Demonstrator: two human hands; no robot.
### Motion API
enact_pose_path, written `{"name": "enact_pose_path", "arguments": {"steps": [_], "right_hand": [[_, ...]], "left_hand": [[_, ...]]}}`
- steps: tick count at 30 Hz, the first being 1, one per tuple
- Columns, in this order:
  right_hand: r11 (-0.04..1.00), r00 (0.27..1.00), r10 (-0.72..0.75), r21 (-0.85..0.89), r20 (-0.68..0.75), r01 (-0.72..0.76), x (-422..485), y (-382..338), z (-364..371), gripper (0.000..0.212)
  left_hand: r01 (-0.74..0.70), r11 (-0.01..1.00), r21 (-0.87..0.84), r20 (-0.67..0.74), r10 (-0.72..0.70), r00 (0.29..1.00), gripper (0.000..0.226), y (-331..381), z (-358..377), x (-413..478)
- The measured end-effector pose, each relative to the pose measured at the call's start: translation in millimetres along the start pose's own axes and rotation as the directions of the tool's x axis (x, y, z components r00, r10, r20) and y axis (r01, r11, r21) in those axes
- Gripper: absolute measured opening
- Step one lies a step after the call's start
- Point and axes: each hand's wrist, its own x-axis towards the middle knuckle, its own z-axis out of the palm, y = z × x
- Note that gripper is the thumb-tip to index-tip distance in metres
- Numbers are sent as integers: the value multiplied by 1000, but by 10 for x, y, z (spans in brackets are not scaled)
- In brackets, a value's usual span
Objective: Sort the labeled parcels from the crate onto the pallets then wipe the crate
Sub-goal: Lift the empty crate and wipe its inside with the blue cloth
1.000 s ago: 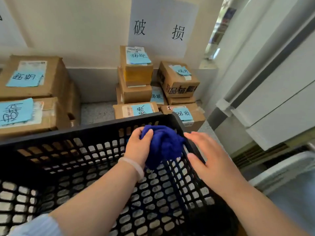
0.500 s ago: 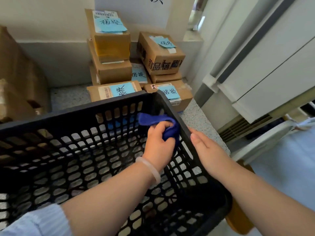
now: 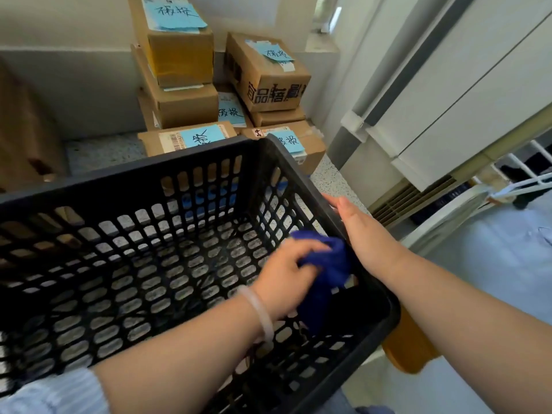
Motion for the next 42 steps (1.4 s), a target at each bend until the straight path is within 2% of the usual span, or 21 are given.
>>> {"name": "enact_pose_path", "arguments": {"steps": [1, 3, 6, 8, 9, 11, 13, 17, 21, 23, 25, 27, 29, 32, 34, 35, 36, 38, 39, 40, 42], "right_hand": [[1000, 1000, 12, -15, 7, -12, -20, -23, -4, 51], [992, 1000, 10, -123, 12, -9, -64, -78, -10, 47], [984, 1000, -13, -176, 3, 13, -99, -141, -18, 48], [988, 1000, -26, -153, -17, 23, -106, -143, -11, 54], [989, 999, -30, -143, -29, 26, -100, -122, -8, 59], [990, 998, -38, -136, -51, 31, -85, -82, -7, 67], [987, 997, -60, -151, -55, 51, -63, -40, -12, 64], [984, 991, -133, -115, 10, 134, -20, 16, -20, 44], [968, 979, -194, -148, 66, 202, -11, -6, -32, 48], [961, 976, -209, -168, 68, 218, -7, -20, -34, 50], [951, 972, -227, -198, 62, 235, -6, -23, -25, 51], [925, 964, -257, -270, 71, 267, -16, -33, -12, 53], [893, 956, -284, -341, 78, 293, -27, -34, -1, 56], [880, 955, -287, -374, 71, 292, -18, -17, -6, 59], [884, 958, -274, -371, 80, 284, -17, -4, -13, 60], [884, 960, -267, -374, 87, 280, -22, -5, -18, 60], [882, 960, -263, -380, 92, 278, -26, -4, -21, 59], [880, 959, -269, -382, 87, 282, -27, 6, -20, 57], [883, 959, -272, -377, 80, 281, -24, 10, -20, 56], [887, 959, -272, -368, 75, 280, -22, 16, -19, 56], [895, 959, -275, -347, 64, 280, -16, 22, -16, 54]], "left_hand": [[59, 992, -115, -124, -73, 990, 34, 61, -87, 98], [113, 948, -297, -328, -212, 921, 34, 143, -282, 386], [42, 891, -453, -533, -308, 788, 28, 148, -528, 790], [-29, 908, -418, -660, -281, 697, 28, 109, -551, 909], [-47, 935, -352, -691, -226, 687, 28, 104, -508, 912], [-33, 981, -194, -631, -98, 769, 35, 62, -330, 840], [-11, 993, -118, -519, -52, 853, 40, -77, -122, 724], [4, 1000, -15, -518, -11, 855, 32, -275, 26, 595], [-14, 992, 125, -412, 64, 909, 38, -257, 102, 419], [-99, 962, 253, -268, 168, 949, 39, -313, 165, 230], [-221, 912, 346, -37, 248, 968, 43, -443, 282, 7], [-271, 911, 311, 175, 225, 959, 39, -557, 403, -186], [-246, 942, 230, 220, 196, 956, 38, -620, 441, -246], [-134, 983, 122, 55, 128, 990, 42, -532, 298, -95], [25, 999, 27, -140, -21, 990, 48, -462, 87, 144], [93, 995, -48, -264, -102, 959, 51, -427, -49, 292], [129, 985, -119, -407, -167, 898, 49, -391, -198, 466], [152, 969, -194, -643, -243, 727, 40, -314, -471, 807], [161, 967, -198, -700, -254, 668, 36, -273, -537, 922], [168, 967, -193, -721, -255, 645, 37, -247, -537, 978], [148, 984, -102, -691, -177, 700, 42, -291, -399, 930]]}}
